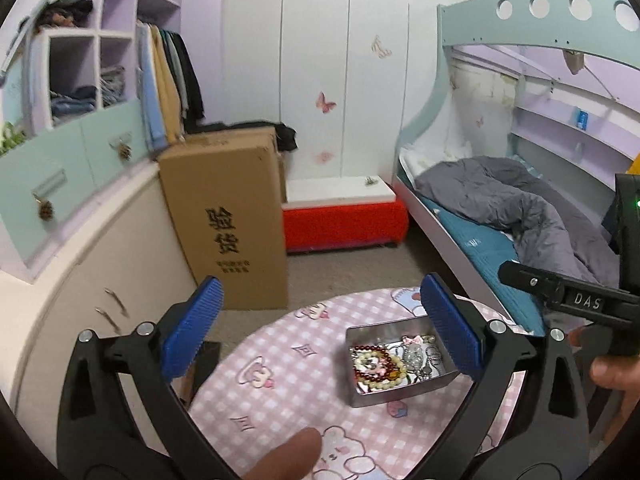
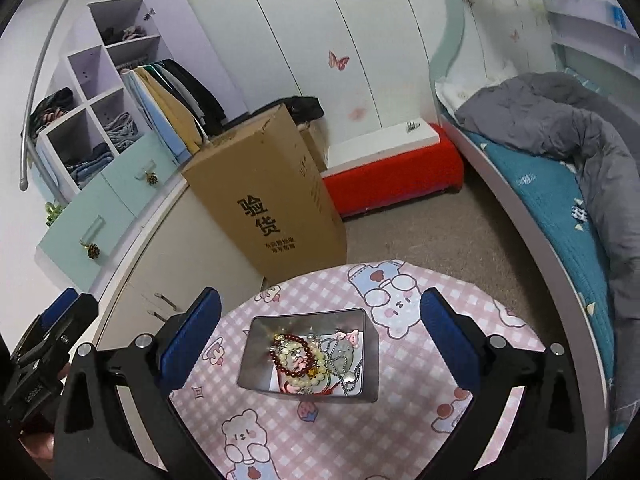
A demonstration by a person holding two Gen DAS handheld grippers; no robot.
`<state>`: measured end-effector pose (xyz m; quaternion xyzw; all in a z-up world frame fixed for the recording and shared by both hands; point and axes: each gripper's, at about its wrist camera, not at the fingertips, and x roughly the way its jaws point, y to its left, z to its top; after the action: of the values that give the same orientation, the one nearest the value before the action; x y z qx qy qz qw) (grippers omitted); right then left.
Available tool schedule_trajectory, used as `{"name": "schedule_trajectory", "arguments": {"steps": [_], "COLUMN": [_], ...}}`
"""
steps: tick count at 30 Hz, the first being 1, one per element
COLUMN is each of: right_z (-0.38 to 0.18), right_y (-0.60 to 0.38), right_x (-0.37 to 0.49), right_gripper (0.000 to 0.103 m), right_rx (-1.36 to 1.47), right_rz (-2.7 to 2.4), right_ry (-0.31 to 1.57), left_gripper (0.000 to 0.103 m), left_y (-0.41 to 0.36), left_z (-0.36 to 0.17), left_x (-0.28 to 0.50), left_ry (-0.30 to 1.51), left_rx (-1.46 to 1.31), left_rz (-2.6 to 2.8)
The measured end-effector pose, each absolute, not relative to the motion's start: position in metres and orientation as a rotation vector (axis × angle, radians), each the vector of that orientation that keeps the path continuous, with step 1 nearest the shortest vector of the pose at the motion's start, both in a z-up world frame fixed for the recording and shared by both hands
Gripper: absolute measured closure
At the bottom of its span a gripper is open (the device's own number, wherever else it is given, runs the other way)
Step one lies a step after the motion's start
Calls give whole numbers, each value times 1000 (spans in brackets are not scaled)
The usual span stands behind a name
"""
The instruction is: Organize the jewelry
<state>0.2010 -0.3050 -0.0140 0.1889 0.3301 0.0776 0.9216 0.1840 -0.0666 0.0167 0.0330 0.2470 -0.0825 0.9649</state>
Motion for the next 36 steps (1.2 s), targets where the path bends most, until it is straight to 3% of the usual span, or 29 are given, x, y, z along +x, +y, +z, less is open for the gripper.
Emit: {"name": "schedule_trajectory", "arguments": {"steps": [14,25,36], "right_z": [40,34,29], "right_y": [-266,-245,-234], "right_x": [83,4,-19], "right_gripper": [7,7,7], "right_rx": [134,55,32], "right_rz": [65,-2,-45], "right_ry": [474,352,322], "left_gripper": [6,6,6], "left_y": [-49,-43,-39], "left_z": [50,47,31], "left_x": [67,-3,-32], "left_ry": [308,240,225], "left_rx": [56,44,12], "left_rz": [-64,-69,-64]}}
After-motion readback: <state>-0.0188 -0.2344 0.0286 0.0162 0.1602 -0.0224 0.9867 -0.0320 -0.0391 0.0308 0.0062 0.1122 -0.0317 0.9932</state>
